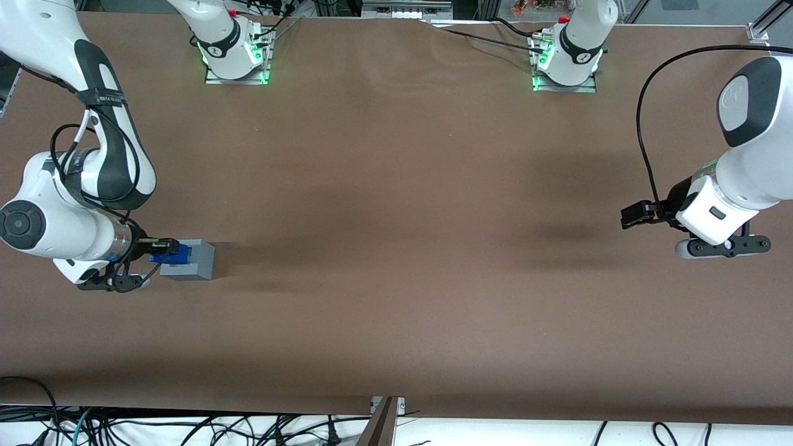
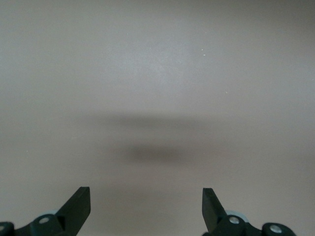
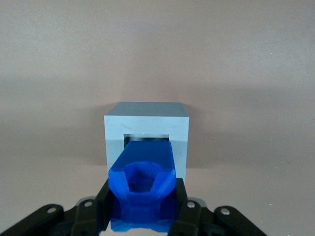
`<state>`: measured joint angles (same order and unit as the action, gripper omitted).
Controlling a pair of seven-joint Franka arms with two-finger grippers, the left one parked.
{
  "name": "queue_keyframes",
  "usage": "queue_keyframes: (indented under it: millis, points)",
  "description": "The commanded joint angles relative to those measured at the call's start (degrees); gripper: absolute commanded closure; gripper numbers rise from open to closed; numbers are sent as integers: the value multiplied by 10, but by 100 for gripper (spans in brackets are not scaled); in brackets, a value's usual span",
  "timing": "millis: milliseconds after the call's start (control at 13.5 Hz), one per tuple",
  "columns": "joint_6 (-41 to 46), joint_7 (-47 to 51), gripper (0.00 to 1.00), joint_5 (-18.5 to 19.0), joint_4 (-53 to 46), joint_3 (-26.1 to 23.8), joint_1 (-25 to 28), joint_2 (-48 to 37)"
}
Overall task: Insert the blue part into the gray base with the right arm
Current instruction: 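Push the blue part down into the gray base's hole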
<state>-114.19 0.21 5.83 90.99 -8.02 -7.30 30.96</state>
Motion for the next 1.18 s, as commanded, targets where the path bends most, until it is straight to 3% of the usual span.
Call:
queue_keyframes:
  millis: [0,739,886,960,1034,1108]
  points:
    - [-9,-4,82,-9,4,-7,-8,3]
    - [-34,6,82,-9,3,-8,-4,16]
    - [-38,6,75,-9,3,-8,-4,18]
    - [-38,7,36,-9,3,-8,-4,20]
    - [-38,7,5,-9,3,-8,-4,20]
    - [-38,7,1,-9,1,-8,-3,19]
